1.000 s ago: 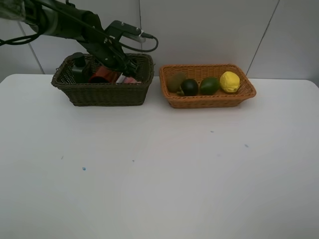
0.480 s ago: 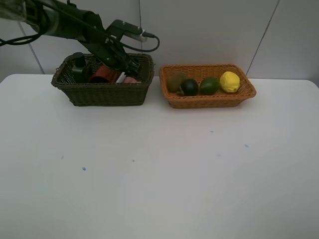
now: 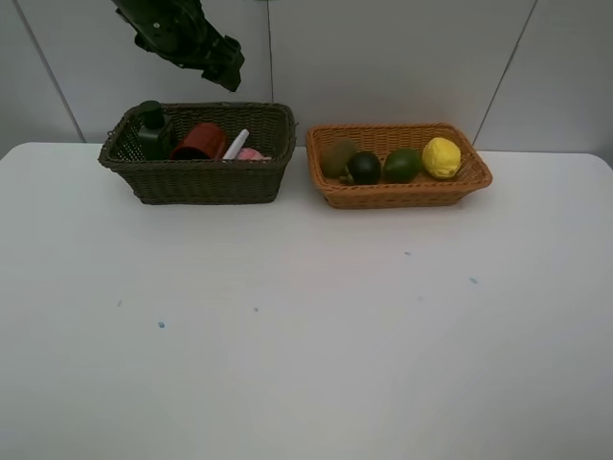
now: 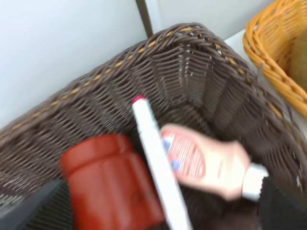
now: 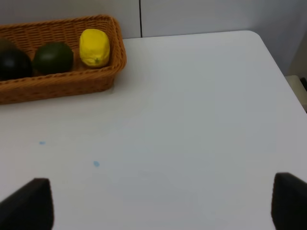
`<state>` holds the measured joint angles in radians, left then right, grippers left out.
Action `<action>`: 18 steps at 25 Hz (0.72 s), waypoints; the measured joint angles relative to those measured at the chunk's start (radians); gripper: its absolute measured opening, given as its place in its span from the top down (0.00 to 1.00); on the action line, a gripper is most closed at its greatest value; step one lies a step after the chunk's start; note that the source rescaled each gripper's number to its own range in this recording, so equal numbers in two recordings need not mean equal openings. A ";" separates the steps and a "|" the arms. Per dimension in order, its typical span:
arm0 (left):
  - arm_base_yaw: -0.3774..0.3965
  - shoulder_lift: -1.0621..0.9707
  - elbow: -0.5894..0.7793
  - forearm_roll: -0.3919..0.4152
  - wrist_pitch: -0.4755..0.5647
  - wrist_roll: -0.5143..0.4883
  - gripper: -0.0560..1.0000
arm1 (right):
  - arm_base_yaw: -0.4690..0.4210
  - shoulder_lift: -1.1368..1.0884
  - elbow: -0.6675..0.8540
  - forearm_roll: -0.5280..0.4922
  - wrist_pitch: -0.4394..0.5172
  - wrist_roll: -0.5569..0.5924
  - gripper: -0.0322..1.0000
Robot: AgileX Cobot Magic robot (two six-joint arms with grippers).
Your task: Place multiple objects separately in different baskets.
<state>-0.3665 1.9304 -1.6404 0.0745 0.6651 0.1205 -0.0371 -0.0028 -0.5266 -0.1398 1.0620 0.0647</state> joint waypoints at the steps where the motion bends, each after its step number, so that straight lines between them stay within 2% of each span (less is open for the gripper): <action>1: 0.000 -0.036 0.000 0.019 0.038 -0.002 0.00 | 0.000 0.000 0.000 0.000 0.000 0.000 0.01; 2: 0.000 -0.102 0.000 0.055 0.134 -0.007 0.00 | 0.000 0.000 0.000 0.000 0.000 0.000 0.01; 9: 0.000 -0.361 0.000 0.147 0.421 -0.044 0.00 | 0.000 0.000 0.000 0.000 0.000 0.000 0.01; 10: 0.000 -0.361 0.000 0.147 0.421 -0.044 0.00 | 0.000 0.000 0.000 0.000 0.000 0.000 0.01; 14: 0.000 -0.527 0.032 0.189 0.527 -0.059 0.00 | 0.000 0.000 0.000 0.000 0.000 0.000 0.01; 15: 0.000 -0.634 0.086 0.204 0.542 -0.066 0.00 | 0.000 0.000 0.000 0.000 0.000 0.000 0.01; 18: 0.000 -0.791 0.208 0.226 0.544 -0.089 0.00 | 0.000 0.000 0.000 0.000 0.000 0.000 0.01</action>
<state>-0.3665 1.1398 -1.4329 0.3010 1.2095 0.0311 -0.0371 -0.0028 -0.5266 -0.1398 1.0620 0.0647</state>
